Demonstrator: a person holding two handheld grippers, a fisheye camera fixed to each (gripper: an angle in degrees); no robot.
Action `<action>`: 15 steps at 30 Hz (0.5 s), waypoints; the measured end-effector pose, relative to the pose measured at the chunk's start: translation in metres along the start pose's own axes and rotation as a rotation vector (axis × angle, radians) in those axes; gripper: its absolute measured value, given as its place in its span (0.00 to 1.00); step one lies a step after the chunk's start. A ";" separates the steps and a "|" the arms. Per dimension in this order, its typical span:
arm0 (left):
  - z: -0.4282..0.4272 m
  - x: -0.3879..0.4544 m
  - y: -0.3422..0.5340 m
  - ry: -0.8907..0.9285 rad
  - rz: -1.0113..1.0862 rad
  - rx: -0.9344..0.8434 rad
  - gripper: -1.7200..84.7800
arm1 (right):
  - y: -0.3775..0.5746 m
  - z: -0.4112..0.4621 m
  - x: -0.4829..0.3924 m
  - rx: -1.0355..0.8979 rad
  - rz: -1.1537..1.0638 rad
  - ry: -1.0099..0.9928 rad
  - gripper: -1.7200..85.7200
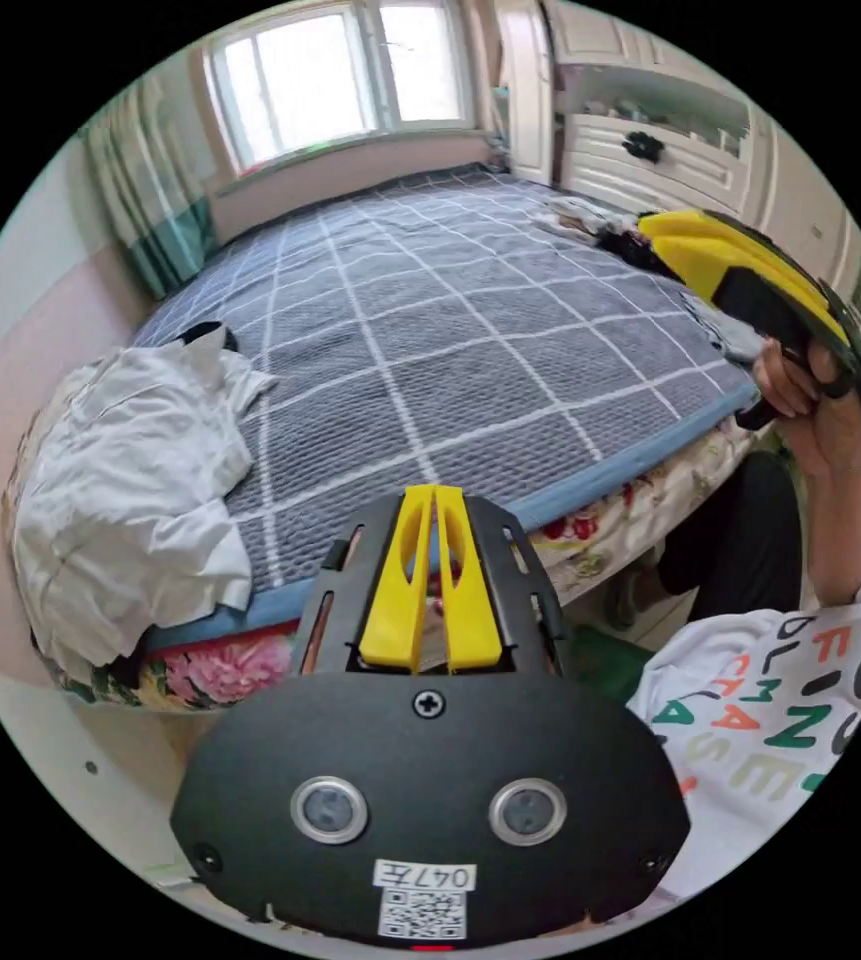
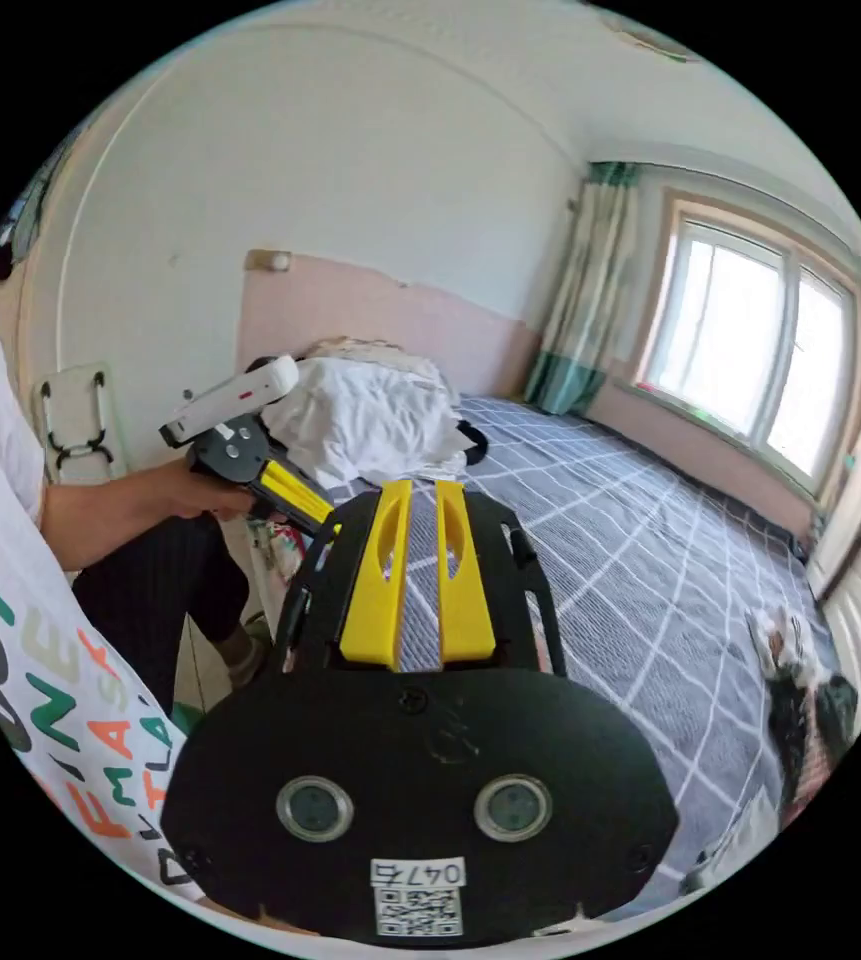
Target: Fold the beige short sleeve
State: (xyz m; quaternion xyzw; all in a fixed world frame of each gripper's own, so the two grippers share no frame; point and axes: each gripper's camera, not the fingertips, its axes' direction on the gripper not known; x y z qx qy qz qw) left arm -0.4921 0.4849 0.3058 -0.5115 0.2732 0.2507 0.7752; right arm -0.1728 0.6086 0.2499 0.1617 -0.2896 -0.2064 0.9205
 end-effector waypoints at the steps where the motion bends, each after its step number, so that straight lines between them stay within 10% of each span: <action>1: -0.003 -0.019 0.014 -0.031 -0.021 0.024 0.01 | -0.014 0.027 -0.018 -0.008 -0.040 -0.038 0.05; 8: -0.025 -0.138 0.094 -0.299 -0.148 0.095 0.01 | -0.090 0.172 -0.103 0.048 -0.152 -0.177 0.08; 15: -0.010 -0.206 0.188 -0.190 -0.252 0.212 0.01 | -0.124 0.370 -0.167 -0.146 -0.301 -0.224 0.07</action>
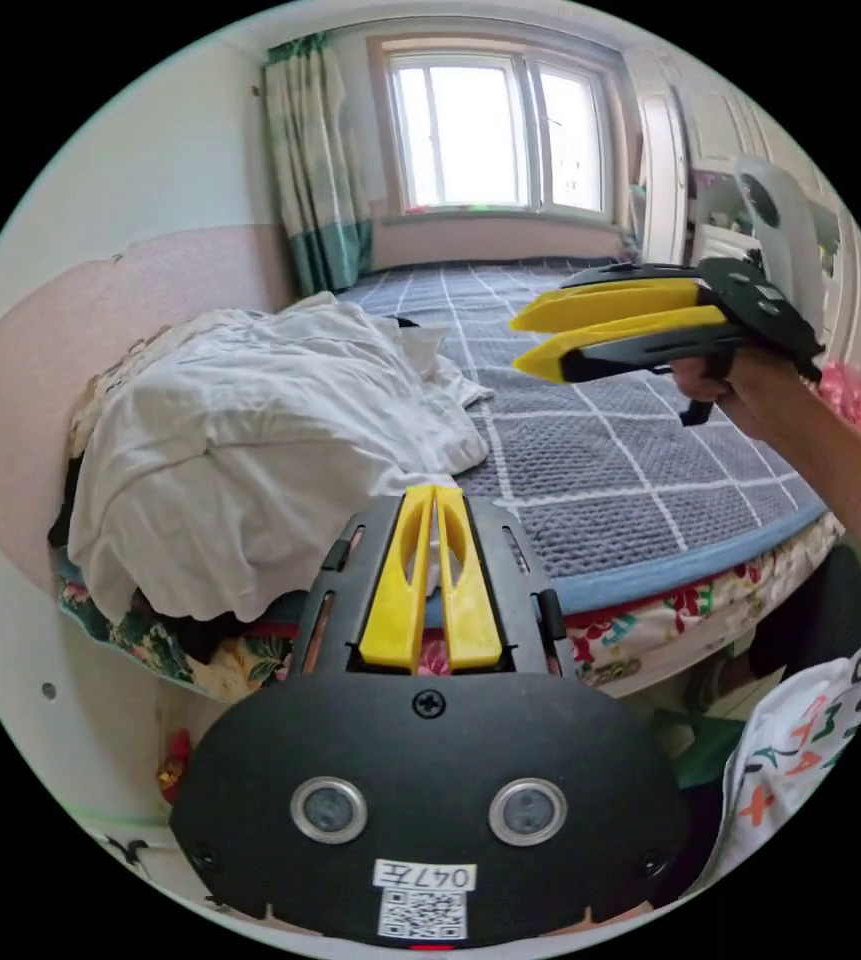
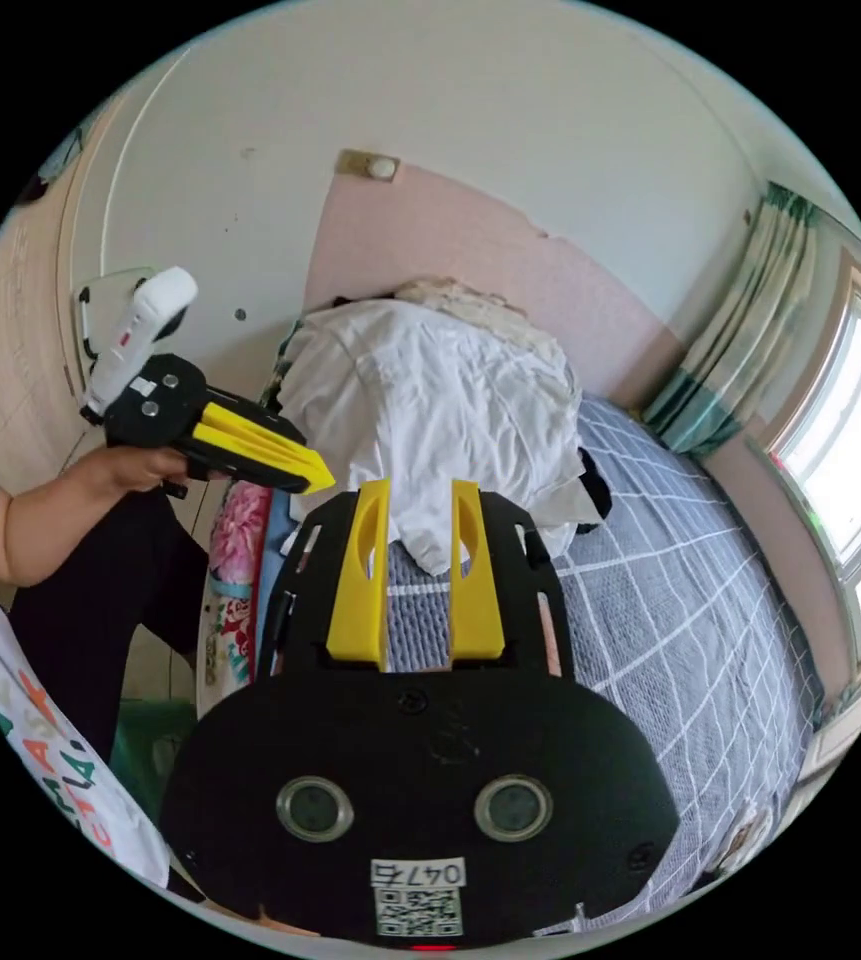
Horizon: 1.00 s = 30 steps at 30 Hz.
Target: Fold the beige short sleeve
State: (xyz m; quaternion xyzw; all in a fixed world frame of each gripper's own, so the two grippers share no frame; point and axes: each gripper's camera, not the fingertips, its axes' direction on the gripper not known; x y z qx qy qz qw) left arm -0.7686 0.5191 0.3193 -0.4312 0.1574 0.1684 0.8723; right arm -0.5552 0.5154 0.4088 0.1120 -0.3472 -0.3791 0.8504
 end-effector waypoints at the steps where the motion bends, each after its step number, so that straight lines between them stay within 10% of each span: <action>1: 0.004 -0.009 0.007 -0.010 0.027 -0.041 0.01 | -0.004 0.028 -0.004 -0.027 0.002 -0.023 0.07; 21: 0.024 -0.119 0.098 0.146 0.038 -0.089 0.01 | -0.298 0.323 -0.001 0.181 -0.130 -0.098 0.06; 30: 0.025 -0.154 0.112 0.241 0.024 -0.132 0.01 | -0.367 0.466 -0.002 -0.120 -0.220 -0.005 0.06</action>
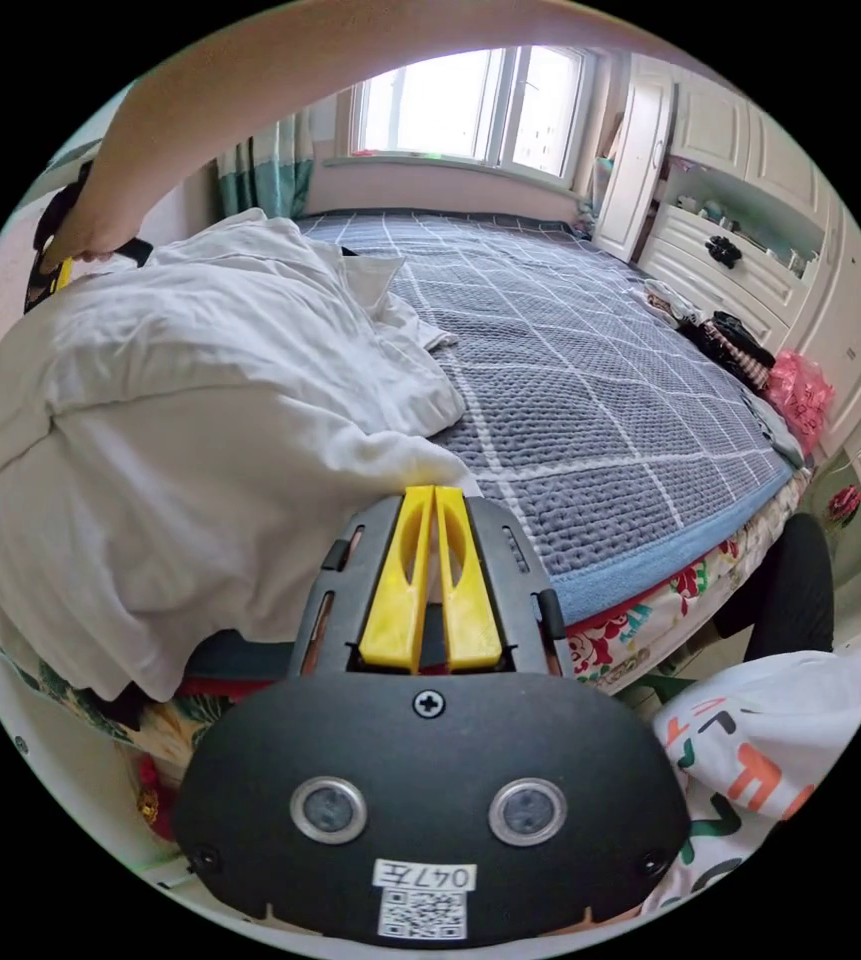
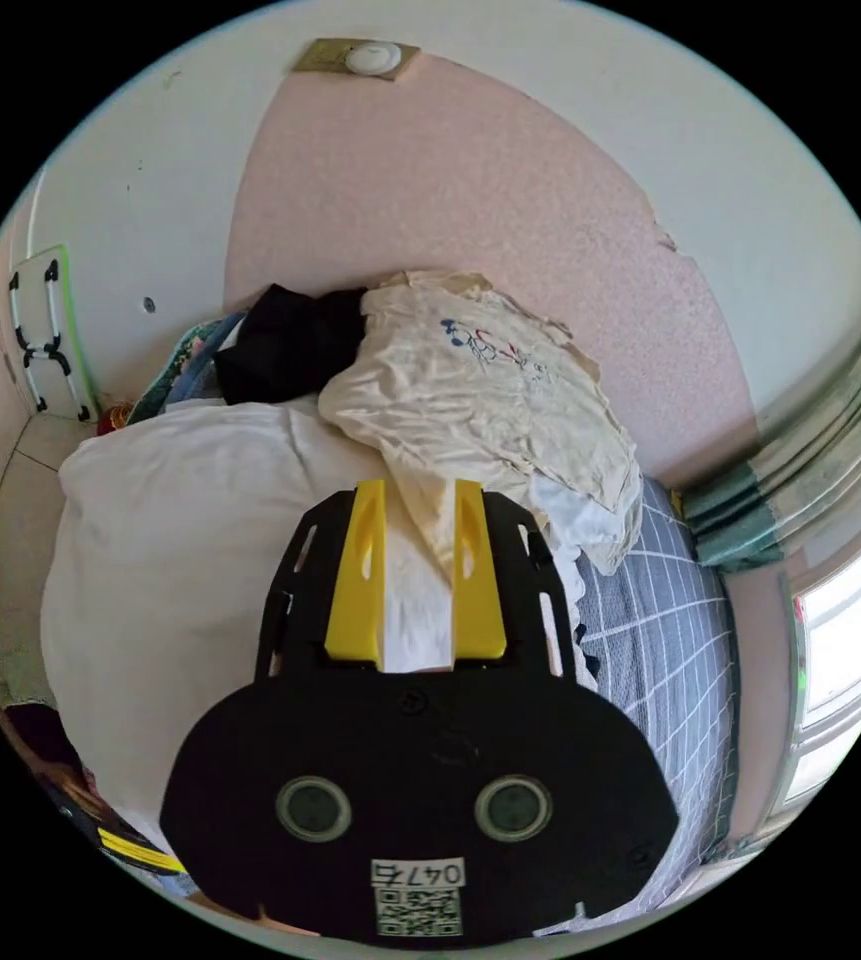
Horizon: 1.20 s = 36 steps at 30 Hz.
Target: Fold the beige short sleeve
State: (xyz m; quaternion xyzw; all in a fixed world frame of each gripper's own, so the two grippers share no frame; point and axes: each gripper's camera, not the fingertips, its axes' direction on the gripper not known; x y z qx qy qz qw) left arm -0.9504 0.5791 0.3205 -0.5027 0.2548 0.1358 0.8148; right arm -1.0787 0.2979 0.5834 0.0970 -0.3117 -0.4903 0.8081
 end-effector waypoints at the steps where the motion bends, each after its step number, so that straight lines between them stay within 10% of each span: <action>1: -0.001 -0.002 0.001 0.000 -0.001 -0.007 0.01 | -0.003 0.005 0.003 -0.025 0.011 -0.020 0.03; 9: -0.025 0.003 0.009 -0.093 0.004 0.036 0.01 | 0.022 -0.063 0.007 0.104 0.036 0.048 0.01; 13: -0.103 -0.004 0.028 -0.343 -0.177 0.328 0.03 | 0.058 -0.130 0.009 0.152 0.047 0.001 0.01; 22: -0.203 -0.056 -0.028 -0.430 -0.048 0.338 0.27 | 0.148 -0.271 -0.002 0.145 0.058 -0.111 0.01; 28: -0.173 -0.030 -0.082 -0.743 0.146 0.161 0.03 | 0.181 -0.367 0.001 0.138 0.043 -0.052 0.01; 36: -0.256 0.050 -0.165 -0.463 0.302 0.103 0.01 | 0.256 -0.519 0.047 0.136 0.129 0.037 0.01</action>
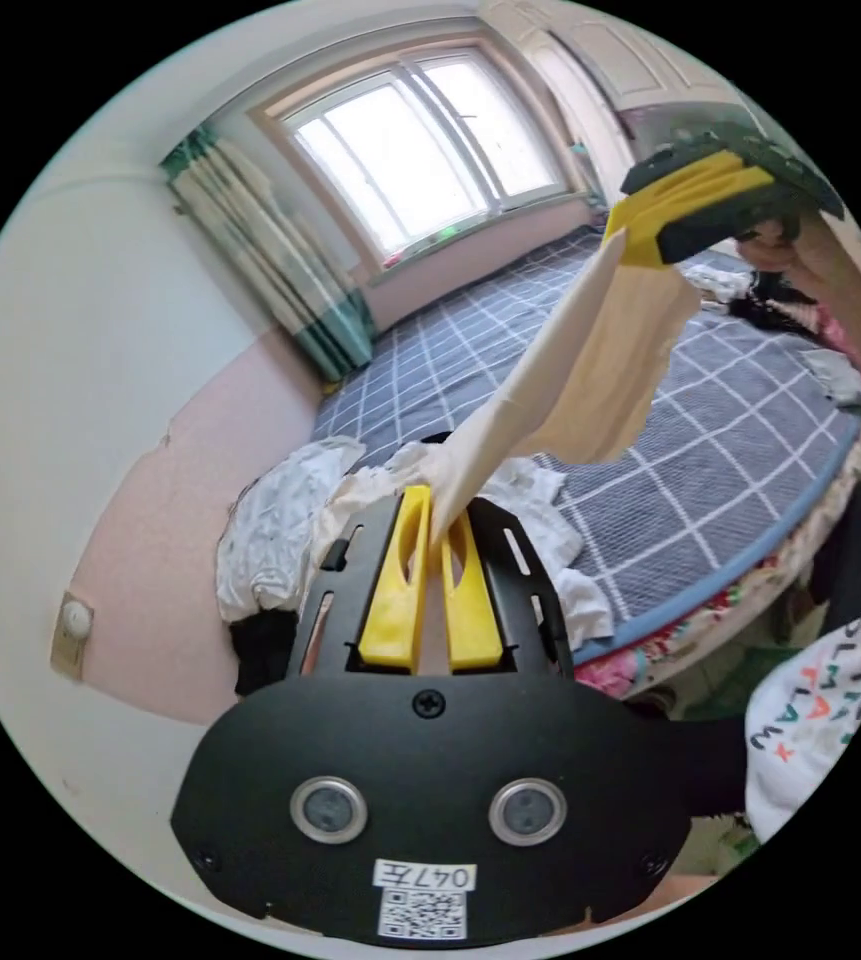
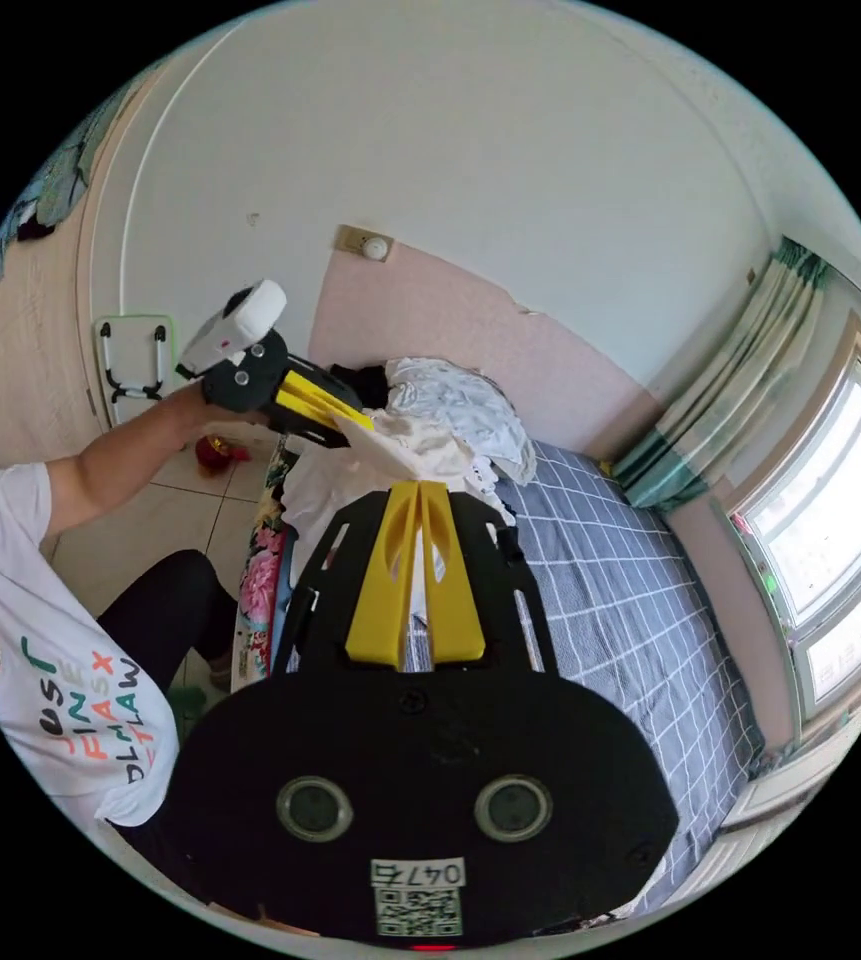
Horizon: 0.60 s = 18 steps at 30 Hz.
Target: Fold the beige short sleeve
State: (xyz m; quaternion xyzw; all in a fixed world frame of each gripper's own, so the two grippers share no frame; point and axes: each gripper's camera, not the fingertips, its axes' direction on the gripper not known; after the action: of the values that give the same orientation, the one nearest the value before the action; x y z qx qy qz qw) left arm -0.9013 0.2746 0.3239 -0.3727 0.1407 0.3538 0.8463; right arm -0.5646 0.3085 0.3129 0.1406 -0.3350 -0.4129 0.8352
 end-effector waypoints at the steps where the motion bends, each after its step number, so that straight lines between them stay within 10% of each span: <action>1: -0.018 0.002 -0.022 0.061 0.036 0.002 0.01 | 0.010 -0.033 0.009 0.009 0.006 0.013 0.01; 11: -0.012 0.093 -0.182 0.829 0.336 0.023 0.01 | 0.134 -0.216 0.063 -0.216 0.126 0.152 0.01; 18: 0.127 0.221 -0.241 1.018 0.343 -0.190 0.06 | 0.328 -0.242 0.096 -0.446 0.495 0.133 0.01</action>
State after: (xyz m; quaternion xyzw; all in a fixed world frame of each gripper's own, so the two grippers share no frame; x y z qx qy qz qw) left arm -0.5784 0.3625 0.4276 -0.5434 0.5588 0.2729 0.5640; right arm -0.1634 0.4262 0.3453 -0.1045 -0.2052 -0.2507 0.9403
